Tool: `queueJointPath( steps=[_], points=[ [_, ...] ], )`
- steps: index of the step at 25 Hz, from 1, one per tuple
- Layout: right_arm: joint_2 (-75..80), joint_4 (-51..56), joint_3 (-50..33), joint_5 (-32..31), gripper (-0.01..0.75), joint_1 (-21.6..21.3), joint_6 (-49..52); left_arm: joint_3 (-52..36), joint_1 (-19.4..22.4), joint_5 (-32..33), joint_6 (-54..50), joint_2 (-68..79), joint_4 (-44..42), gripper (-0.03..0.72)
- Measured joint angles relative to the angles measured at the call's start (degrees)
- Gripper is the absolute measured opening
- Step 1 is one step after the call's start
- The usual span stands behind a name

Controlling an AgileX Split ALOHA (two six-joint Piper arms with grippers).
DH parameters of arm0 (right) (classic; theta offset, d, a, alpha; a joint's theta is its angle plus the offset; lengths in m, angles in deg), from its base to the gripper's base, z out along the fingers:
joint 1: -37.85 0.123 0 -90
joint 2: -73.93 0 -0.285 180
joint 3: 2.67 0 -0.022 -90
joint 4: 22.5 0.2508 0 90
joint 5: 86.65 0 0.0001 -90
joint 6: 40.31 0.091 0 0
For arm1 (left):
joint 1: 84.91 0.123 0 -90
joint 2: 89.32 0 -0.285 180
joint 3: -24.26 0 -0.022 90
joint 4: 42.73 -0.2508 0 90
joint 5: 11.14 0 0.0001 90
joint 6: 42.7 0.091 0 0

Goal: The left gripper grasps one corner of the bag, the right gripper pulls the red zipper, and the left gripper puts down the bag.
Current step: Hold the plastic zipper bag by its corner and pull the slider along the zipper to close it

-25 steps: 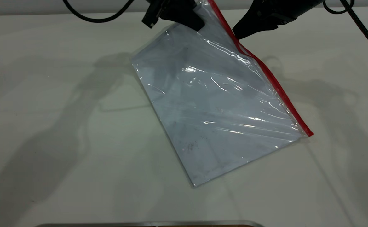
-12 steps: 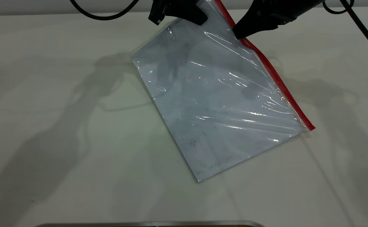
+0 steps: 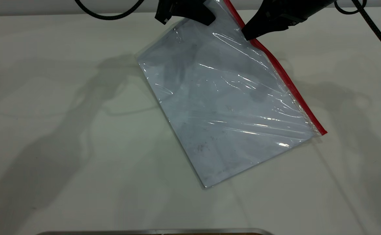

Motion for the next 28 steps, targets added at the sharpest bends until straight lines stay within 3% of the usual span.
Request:
queueJointPath(
  steps=[5, 10, 18, 28],
  points=[
    [0.0, 0.0, 0.0, 0.9, 0.129, 0.0, 0.0, 0.0, 0.0, 0.0, -0.3, 0.0, 0.0, 0.052],
    [0.0, 0.0, 0.0, 1.3, 0.058, 0.0, 0.0, 0.0, 0.0, 0.0, -0.9, 0.0, 0.0, 0.052],
    [0.0, -3.8, 0.0, 2.2, 0.032, 0.0, 2.4, 0.0, 0.0, 0.0, -1.0, 0.0, 0.0, 0.052],
    [0.0, -17.6, 0.1, 2.6, 0.032, 0.0, 12.5, 0.0, 0.1, 0.3, -3.5, 0.0, 0.3, 0.052]
  ],
)
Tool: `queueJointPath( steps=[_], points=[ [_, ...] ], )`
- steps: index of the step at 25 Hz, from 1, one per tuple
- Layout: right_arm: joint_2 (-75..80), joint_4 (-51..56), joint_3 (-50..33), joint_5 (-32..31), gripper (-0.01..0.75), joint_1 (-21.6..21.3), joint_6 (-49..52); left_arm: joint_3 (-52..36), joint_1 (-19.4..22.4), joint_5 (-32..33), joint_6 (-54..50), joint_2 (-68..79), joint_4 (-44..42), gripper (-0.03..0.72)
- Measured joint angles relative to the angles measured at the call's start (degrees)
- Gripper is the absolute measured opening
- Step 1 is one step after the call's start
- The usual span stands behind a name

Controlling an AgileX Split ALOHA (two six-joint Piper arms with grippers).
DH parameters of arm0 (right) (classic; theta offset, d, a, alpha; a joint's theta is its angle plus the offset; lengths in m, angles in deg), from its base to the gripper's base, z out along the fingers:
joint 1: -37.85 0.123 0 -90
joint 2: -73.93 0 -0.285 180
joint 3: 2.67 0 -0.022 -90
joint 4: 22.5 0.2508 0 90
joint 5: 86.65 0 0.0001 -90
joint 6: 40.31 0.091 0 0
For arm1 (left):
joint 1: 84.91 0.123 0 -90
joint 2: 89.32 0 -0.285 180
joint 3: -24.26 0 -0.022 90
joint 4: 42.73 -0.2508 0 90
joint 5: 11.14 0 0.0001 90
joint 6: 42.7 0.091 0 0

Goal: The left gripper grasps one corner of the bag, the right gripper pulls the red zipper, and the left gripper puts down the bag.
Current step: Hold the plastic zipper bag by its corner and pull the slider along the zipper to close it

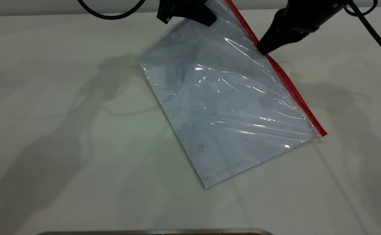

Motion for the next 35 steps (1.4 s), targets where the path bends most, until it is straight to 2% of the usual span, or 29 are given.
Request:
queueJointPath(
  steps=[8, 17, 28, 35],
  points=[
    [0.0, -15.6, 0.0, -1.9, 0.032, 0.1, 11.8, 0.0, 2.0, 0.8, -1.9, 0.0, 1.2, 0.052],
    [0.0, -29.3, 0.0, -10.5, 0.032, 0.1, 26.1, 0.0, 3.9, 1.6, -2.1, 0.0, 1.0, 0.052],
    [0.0, -33.6, 0.1, -25.8, 0.035, 0.1, 36.0, 0.0, 3.9, 2.1, -2.2, 0.0, 0.5, 0.052],
    [0.0, -34.1, 0.1, -24.1, 0.054, 0.1, 38.1, 0.0, 4.1, 1.8, -2.2, 0.0, 0.1, 0.053]
  ],
)
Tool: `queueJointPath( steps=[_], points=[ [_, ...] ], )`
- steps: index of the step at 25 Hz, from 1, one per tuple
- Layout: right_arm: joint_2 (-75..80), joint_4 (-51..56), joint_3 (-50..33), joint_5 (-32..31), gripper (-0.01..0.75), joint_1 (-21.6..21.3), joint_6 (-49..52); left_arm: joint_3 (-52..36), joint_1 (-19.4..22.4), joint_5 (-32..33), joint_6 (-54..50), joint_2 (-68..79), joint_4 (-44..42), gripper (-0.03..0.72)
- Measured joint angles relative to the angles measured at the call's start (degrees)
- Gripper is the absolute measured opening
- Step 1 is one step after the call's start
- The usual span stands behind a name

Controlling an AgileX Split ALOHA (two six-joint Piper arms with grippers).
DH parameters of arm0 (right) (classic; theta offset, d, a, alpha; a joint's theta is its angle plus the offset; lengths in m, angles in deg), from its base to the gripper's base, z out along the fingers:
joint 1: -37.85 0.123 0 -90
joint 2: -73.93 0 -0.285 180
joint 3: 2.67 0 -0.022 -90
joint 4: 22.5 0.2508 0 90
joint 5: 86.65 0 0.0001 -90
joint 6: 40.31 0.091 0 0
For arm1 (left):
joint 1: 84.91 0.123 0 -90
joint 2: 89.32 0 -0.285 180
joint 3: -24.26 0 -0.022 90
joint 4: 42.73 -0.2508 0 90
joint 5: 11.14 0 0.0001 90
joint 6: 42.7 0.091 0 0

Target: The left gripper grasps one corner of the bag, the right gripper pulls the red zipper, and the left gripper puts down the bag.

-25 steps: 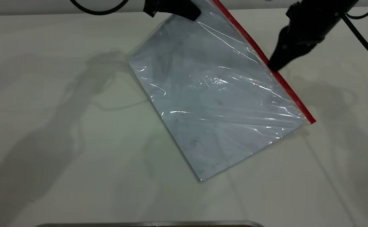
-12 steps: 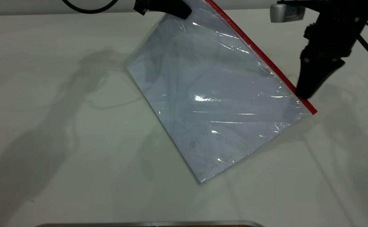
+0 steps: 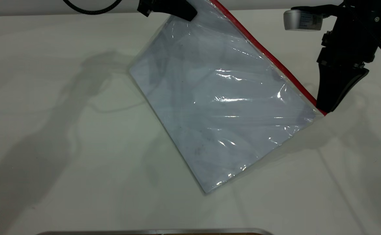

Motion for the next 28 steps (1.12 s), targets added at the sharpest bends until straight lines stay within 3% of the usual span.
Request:
queueJointPath(
  steps=[4, 8, 15, 20, 28],
  points=[
    [0.0, -0.2, 0.0, 2.3, 0.113, 0.0, 1.0, 0.0, 0.2, -0.7, 0.0, 0.0, -0.3, 0.067],
    [0.0, 0.7, 0.0, 5.0, 0.263, 0.0, 1.1, 0.0, 0.5, -1.9, 0.0, 0.0, -0.5, 0.139],
    [0.0, 1.4, 0.5, 10.8, 0.528, 0.0, 1.1, 0.0, 0.6, -4.9, -5.7, -0.1, -0.2, 0.461],
    [-0.1, 1.3, 7.2, 11.0, 0.577, 0.0, 1.1, 0.0, 0.5, -12.4, -16.7, -1.4, -4.2, 0.604],
    [-6.9, 0.2, 23.5, 6.1, 0.580, 0.0, 2.2, 0.0, 0.5, -11.8, -51.5, -11.3, -23.6, 0.606]
  ],
)
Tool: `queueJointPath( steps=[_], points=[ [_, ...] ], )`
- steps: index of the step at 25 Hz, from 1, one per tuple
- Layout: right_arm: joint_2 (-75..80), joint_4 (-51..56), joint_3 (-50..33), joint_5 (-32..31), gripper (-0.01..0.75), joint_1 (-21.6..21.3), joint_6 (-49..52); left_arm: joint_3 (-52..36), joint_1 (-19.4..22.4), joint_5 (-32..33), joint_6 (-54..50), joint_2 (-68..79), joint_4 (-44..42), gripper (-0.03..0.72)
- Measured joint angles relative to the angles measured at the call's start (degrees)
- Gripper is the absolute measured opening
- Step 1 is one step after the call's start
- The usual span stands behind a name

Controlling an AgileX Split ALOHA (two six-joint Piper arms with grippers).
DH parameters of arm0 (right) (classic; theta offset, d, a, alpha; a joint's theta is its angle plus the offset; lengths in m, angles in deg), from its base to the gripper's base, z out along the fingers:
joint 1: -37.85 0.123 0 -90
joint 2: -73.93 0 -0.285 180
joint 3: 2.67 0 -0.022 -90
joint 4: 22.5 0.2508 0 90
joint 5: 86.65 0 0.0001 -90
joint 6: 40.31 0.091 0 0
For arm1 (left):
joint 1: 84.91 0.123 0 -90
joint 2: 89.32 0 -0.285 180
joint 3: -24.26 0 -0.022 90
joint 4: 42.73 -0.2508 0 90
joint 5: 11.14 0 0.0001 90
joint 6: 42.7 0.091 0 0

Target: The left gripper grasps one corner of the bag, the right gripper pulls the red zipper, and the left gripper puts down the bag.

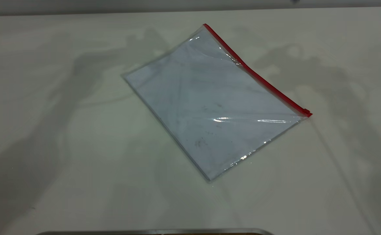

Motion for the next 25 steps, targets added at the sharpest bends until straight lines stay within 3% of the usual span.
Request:
queueJointPath(
  steps=[5, 10, 17, 21, 25],
  points=[
    [-9.7, -2.8, 8.8, -7.1, 0.580, 0.0, 5.2, 0.0, 0.0, 6.3, -17.5, -10.1, -14.4, 0.593],
    [-21.0, -3.1, 10.3, -13.6, 0.580, 0.0, 9.4, 0.0, 0.0, 15.3, -28.4, -20.3, -24.0, 0.590],
    [-32.2, -4.2, 10.4, -17.6, 0.580, 0.0, 15.2, -0.5, 0.1, 15.5, -37.2, -30.8, -31.6, 0.590],
    [-38.0, -4.3, 6.7, -17.6, 0.580, 0.0, 18.7, -4.3, 0.1, 15.5, -42.2, -36.2, -34.0, 0.590],
    [-46.9, -4.3, -2.6, -17.6, 0.580, 0.0, 19.8, -15.3, 0.1, 15.5, -43.2, -45.5, -35.3, 0.590]
  ],
)
